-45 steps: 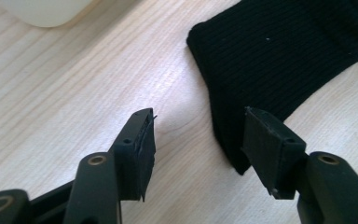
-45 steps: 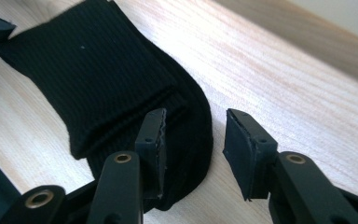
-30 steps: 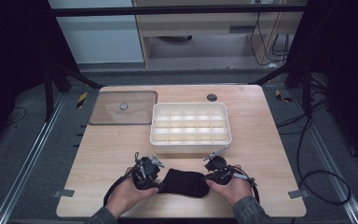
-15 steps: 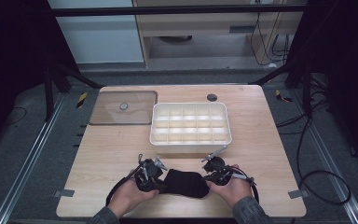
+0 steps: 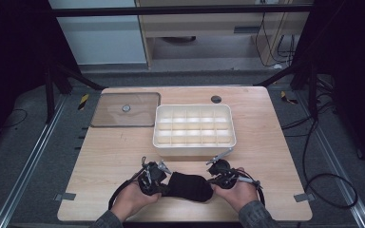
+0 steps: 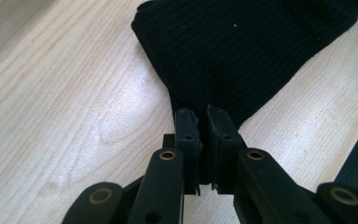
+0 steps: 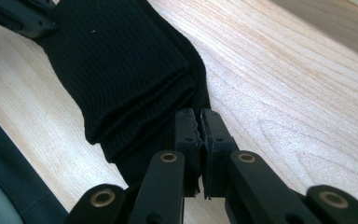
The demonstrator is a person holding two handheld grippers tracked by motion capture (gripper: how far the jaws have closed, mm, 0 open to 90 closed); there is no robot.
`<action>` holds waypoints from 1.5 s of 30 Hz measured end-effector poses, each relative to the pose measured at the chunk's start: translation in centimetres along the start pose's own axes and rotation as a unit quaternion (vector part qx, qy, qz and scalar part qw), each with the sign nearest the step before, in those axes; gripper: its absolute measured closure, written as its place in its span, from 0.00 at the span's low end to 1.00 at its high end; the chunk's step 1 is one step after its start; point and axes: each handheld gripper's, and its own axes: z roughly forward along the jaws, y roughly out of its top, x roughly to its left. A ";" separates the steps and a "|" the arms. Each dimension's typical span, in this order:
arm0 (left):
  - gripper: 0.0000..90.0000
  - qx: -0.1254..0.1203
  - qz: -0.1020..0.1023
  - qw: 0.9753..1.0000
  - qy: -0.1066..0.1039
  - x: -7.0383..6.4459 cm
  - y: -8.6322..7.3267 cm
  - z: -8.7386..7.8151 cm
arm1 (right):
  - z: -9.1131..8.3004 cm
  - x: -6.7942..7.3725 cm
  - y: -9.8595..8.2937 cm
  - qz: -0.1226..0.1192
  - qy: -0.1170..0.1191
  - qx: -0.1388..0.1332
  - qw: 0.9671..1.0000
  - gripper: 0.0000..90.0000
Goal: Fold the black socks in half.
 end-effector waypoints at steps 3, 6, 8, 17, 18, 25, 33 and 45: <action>0.93 0.004 0.005 1.000 0.004 0.0 0.1 -0.2 | -0.1 0.0 0.0 0.004 0.001 -0.001 1.000 0.97; 0.93 0.004 0.008 1.000 0.007 0.0 0.2 -0.2 | -0.1 0.0 -0.1 0.001 0.004 -0.002 1.000 0.97; 0.93 0.003 0.007 1.000 0.007 0.0 0.2 -0.3 | -0.1 -0.1 -0.1 0.001 0.004 -0.002 1.000 0.97; 0.93 0.003 0.009 1.000 0.009 0.3 0.2 -0.7 | 0.0 0.1 0.1 -0.001 0.006 -0.003 1.000 0.97; 0.93 0.002 0.009 1.000 0.009 0.4 0.2 -0.8 | 0.1 0.2 0.1 0.000 0.006 -0.003 1.000 0.97; 0.93 0.004 0.012 1.000 0.013 0.5 0.2 -1.2 | 0.2 0.3 0.2 0.001 0.009 -0.004 1.000 0.97; 0.93 0.002 0.014 1.000 0.014 0.7 0.2 -1.7 | 0.4 0.5 0.3 0.003 0.013 -0.009 1.000 0.97; 0.93 0.008 0.028 0.999 0.020 0.6 0.6 -2.8 | 0.8 0.9 0.7 -0.003 0.017 -0.007 1.000 0.96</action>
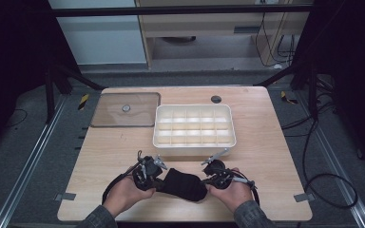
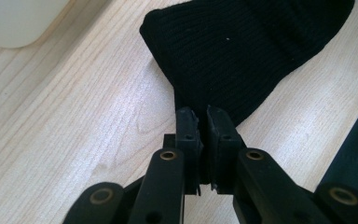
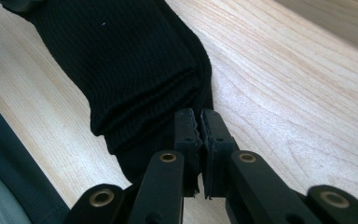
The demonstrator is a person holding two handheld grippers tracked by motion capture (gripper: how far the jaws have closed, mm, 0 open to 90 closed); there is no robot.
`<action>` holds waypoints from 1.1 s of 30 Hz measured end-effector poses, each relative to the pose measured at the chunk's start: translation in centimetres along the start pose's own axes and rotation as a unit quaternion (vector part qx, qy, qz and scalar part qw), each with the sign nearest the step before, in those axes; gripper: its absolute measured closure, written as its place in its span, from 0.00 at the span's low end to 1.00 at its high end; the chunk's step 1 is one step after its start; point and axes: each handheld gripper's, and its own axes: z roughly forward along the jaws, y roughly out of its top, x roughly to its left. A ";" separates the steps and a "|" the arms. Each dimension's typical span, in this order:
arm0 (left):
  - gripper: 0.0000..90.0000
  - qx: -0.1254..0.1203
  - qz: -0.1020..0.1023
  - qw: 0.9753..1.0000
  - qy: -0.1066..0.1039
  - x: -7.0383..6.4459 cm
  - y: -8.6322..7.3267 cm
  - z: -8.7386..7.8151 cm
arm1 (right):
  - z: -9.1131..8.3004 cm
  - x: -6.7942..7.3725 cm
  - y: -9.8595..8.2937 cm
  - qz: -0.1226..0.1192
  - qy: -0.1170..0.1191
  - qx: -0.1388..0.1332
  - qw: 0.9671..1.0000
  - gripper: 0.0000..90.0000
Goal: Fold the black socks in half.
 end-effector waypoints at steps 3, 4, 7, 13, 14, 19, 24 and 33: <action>0.93 -0.001 0.000 1.000 -0.001 0.0 0.0 -0.1 | 0.1 0.1 0.1 0.003 0.001 0.001 1.000 0.96; 0.93 -0.004 -0.003 1.000 -0.002 0.0 0.0 -0.1 | 0.1 0.1 0.1 0.000 0.001 0.000 1.000 0.96; 0.93 -0.008 -0.003 1.000 -0.006 -0.2 0.1 -0.2 | 0.1 0.2 0.2 0.000 0.002 0.001 1.000 0.96; 0.93 -0.011 0.004 1.000 -0.005 -0.4 0.6 -0.5 | 0.1 0.3 0.3 -0.002 0.004 0.001 1.000 0.96; 0.93 -0.011 0.005 1.000 -0.005 -0.4 0.7 -0.6 | 0.1 0.4 0.3 -0.001 0.005 0.000 1.000 0.96; 0.93 -0.013 0.009 1.000 -0.005 -0.4 1.1 -0.8 | 0.0 0.4 0.4 0.000 0.007 -0.002 1.000 0.96; 0.93 -0.023 0.012 1.000 -0.004 -0.1 1.4 -1.2 | -0.1 0.4 0.5 0.004 0.011 -0.006 1.000 0.96; 0.93 -0.019 0.016 1.000 -0.002 0.0 1.7 -1.5 | 0.0 0.5 0.6 0.001 0.011 -0.006 1.000 0.96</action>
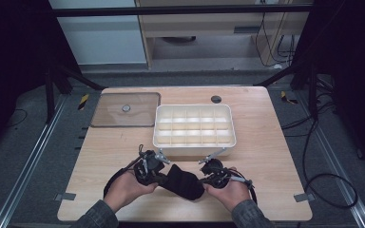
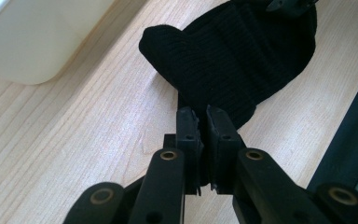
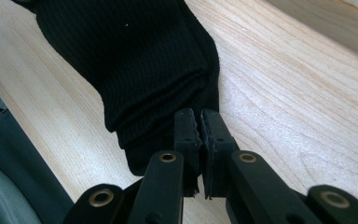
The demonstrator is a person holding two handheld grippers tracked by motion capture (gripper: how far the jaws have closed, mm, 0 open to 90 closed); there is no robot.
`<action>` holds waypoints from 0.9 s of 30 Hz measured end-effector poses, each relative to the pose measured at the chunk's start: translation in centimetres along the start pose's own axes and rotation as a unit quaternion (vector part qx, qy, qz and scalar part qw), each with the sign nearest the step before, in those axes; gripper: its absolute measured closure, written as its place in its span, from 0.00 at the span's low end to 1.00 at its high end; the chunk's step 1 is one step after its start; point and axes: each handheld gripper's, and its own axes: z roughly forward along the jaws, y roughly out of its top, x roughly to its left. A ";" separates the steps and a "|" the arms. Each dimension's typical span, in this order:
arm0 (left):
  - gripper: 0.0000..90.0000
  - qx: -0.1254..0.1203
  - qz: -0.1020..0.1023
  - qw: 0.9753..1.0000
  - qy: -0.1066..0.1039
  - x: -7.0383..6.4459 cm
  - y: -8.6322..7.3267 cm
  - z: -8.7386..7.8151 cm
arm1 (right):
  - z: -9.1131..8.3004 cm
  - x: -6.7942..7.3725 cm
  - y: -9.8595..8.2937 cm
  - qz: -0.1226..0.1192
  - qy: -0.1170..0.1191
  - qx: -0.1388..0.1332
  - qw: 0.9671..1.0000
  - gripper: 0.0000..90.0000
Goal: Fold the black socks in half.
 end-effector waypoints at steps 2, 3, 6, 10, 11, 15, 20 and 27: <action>0.93 0.000 0.000 1.000 0.000 0.0 0.1 0.0 | 0.1 0.1 0.0 -0.002 0.002 0.001 1.000 0.96; 0.93 0.002 -0.001 1.000 0.000 0.1 0.1 -0.1 | 0.1 0.2 0.1 -0.002 0.003 0.001 1.000 0.96; 0.93 0.002 0.000 1.000 0.002 0.2 0.1 -0.1 | 0.1 0.2 0.1 -0.002 0.003 0.001 1.000 0.96; 0.93 0.001 -0.001 1.000 0.001 0.3 0.1 -0.1 | 0.3 0.3 0.1 0.000 0.005 0.003 1.000 0.94; 0.93 0.001 -0.001 1.000 0.001 0.4 0.1 -0.1 | 0.3 0.3 0.1 0.000 0.006 0.003 1.000 0.94; 0.93 0.000 0.000 1.000 0.001 0.3 0.1 -0.2 | 0.4 0.2 0.0 0.000 0.006 0.006 1.000 0.92; 0.93 -0.001 0.001 1.000 0.001 0.3 0.3 -0.4 | 0.4 0.1 -0.1 -0.001 0.008 0.007 1.000 0.94; 0.93 0.000 0.005 1.000 -0.002 0.0 0.6 -0.3 | 0.5 0.2 -0.1 0.001 0.010 0.007 1.000 0.96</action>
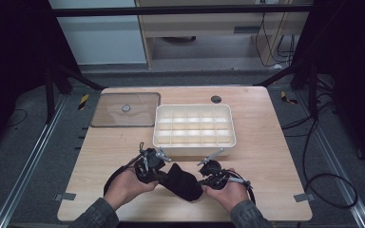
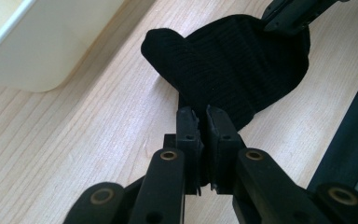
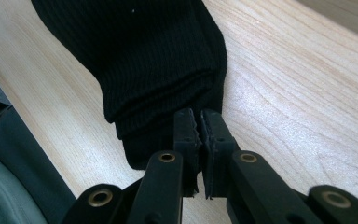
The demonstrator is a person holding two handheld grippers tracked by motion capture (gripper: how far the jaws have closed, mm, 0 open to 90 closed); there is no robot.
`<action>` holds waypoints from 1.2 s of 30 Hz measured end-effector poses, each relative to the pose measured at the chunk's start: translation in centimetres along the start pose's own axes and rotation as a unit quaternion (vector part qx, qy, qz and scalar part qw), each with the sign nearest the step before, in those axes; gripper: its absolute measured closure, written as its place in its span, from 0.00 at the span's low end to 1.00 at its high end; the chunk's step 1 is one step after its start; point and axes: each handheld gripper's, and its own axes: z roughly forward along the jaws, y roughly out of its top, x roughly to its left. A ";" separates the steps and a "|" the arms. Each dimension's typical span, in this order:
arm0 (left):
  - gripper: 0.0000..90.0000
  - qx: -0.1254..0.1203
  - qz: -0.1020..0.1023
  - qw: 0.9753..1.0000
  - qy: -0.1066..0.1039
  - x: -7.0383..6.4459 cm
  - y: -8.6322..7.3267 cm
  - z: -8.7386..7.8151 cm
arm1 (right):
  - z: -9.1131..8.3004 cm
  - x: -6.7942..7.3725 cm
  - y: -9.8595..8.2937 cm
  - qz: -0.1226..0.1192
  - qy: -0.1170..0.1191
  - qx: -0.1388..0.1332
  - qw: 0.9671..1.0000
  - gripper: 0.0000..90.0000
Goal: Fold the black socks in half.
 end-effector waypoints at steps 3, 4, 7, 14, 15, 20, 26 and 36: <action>0.93 -0.003 0.002 1.000 -0.002 -0.3 0.3 0.0 | 0.0 0.1 0.0 -0.001 0.001 0.000 1.000 0.96; 0.93 -0.003 0.007 1.000 -0.003 -0.5 0.5 0.0 | 0.1 0.1 0.1 -0.002 0.004 -0.001 1.000 0.96; 0.93 -0.001 0.012 1.000 -0.004 -0.8 0.8 0.1 | 0.1 0.2 0.1 -0.001 0.003 0.001 1.000 0.96; 0.93 -0.003 0.020 1.000 -0.009 -1.7 1.4 0.5 | 0.2 0.0 0.0 0.000 0.005 -0.001 1.000 0.96; 0.93 -0.003 0.020 1.000 -0.009 -1.7 1.4 0.5 | 0.2 0.0 0.0 0.000 0.005 -0.001 1.000 0.96; 0.93 -0.006 0.022 1.000 -0.007 -1.9 1.6 0.6 | 0.3 -0.1 0.0 0.004 0.004 -0.002 1.000 0.97; 0.93 -0.009 0.026 1.000 -0.003 -2.2 2.0 0.5 | 0.3 -0.2 -0.2 0.007 0.007 -0.004 1.000 0.97; 0.93 -0.009 0.034 0.999 0.013 -1.6 2.6 0.0 | 0.1 -0.2 0.2 0.010 0.009 -0.012 1.000 0.97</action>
